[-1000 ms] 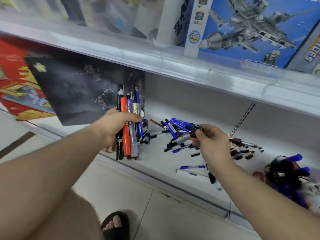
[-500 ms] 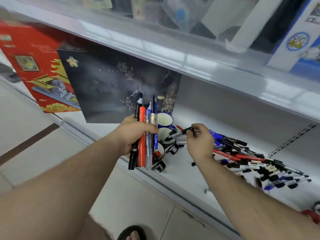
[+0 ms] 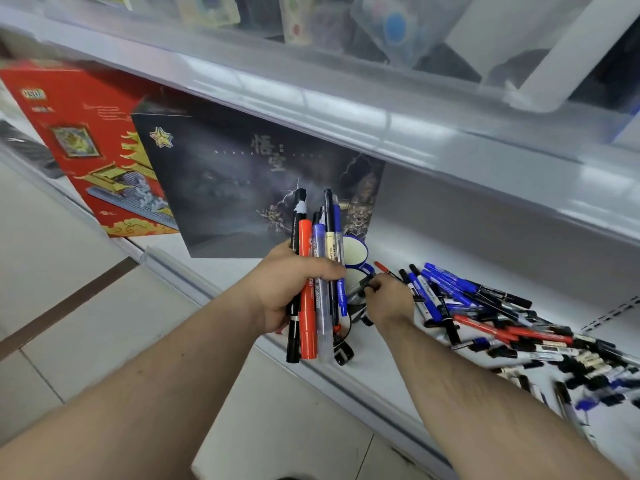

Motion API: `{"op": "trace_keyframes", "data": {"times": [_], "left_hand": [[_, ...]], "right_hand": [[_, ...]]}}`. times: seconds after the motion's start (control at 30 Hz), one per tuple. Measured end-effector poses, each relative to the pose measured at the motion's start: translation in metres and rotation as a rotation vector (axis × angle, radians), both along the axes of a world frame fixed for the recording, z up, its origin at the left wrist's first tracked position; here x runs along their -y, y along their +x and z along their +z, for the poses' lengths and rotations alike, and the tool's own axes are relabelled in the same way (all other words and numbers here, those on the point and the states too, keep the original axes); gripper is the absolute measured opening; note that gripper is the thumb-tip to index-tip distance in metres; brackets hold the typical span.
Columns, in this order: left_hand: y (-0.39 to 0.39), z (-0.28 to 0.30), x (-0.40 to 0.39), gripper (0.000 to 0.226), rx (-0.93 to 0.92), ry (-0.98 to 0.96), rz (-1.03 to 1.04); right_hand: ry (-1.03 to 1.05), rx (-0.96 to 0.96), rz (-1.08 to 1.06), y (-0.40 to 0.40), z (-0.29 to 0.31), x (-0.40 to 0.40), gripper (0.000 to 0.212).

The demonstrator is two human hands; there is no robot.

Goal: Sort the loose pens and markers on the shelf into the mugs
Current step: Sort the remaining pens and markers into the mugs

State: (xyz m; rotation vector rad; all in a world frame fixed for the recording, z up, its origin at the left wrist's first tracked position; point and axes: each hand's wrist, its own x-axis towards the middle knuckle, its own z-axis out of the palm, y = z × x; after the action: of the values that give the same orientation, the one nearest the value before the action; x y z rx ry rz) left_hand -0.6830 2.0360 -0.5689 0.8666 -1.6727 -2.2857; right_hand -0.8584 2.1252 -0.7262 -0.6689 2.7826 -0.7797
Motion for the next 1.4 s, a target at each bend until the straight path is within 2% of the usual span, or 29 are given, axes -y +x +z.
{"op": "trace_keyframes", "data": {"times": [0.07, 0.13, 0.2, 0.27, 0.33, 0.4, 0.5, 0.57, 0.67, 0.8, 0.9, 1.0, 1.13, 1.27, 1.4], "left_hand": [[-0.001, 0.0, -0.002, 0.037, -0.039, -0.014, -0.043], [-0.001, 0.003, -0.006, 0.037, -0.082, -0.015, -0.093], [-0.002, 0.006, -0.011, 0.041, -0.112, -0.018, -0.138], [-0.004, 0.008, -0.017, 0.053, -0.134, -0.035, -0.179], [-0.007, 0.011, -0.025, 0.06, -0.15, -0.055, -0.207], [-0.01, 0.014, -0.035, 0.049, -0.173, -0.059, -0.224], [-0.013, 0.016, -0.051, 0.031, -0.201, -0.023, -0.248], [-0.014, 0.018, -0.061, 0.022, -0.207, -0.019, -0.258], [-0.015, 0.018, -0.069, 0.023, -0.199, -0.039, -0.273], [-0.019, 0.015, -0.077, 0.027, -0.122, -0.098, -0.281], [-0.025, 0.012, -0.09, 0.035, -0.064, -0.091, -0.306], [-0.029, 0.009, -0.108, 0.046, -0.021, -0.065, -0.358], [-0.033, 0.004, -0.133, 0.024, 0.012, 0.004, -0.354], [-0.038, -0.001, -0.155, 0.023, 0.015, 0.058, -0.304], [-0.044, 0.0, -0.17, 0.024, 0.02, 0.175, -0.237]], "right_hand": [[-0.055, -0.005, -0.026, 0.001, 0.014, -0.007, 0.019], [-0.303, 0.062, -0.139, 0.011, 0.041, -0.019, 0.017], [-0.615, 0.246, -0.203, 0.034, 0.077, -0.036, 0.013], [-0.796, 0.397, -0.137, 0.065, 0.116, -0.06, 0.021], [-0.876, 0.463, -0.006, 0.096, 0.147, -0.082, 0.018], [-0.887, 0.446, 0.128, 0.114, 0.162, -0.095, 0.009], [-0.825, 0.374, 0.152, 0.119, 0.163, -0.106, 0.032], [-0.787, 0.333, 0.123, 0.12, 0.166, -0.115, 0.036], [-0.792, 0.377, 0.093, 0.123, 0.173, -0.13, 0.033], [-0.867, 0.494, -0.09, 0.118, 0.179, -0.153, 0.016], [-0.921, 0.587, -0.204, 0.116, 0.179, -0.172, 0.018], [-0.916, 0.664, -0.227, 0.121, 0.176, -0.187, 0.018], [-0.893, 0.594, -0.255, 0.124, 0.167, -0.2, 0.02], [-0.982, 0.59, -0.307, 0.125, 0.166, -0.213, 0.025], [-0.926, 0.508, -0.309, 0.133, 0.161, -0.221, 0.02]]}}
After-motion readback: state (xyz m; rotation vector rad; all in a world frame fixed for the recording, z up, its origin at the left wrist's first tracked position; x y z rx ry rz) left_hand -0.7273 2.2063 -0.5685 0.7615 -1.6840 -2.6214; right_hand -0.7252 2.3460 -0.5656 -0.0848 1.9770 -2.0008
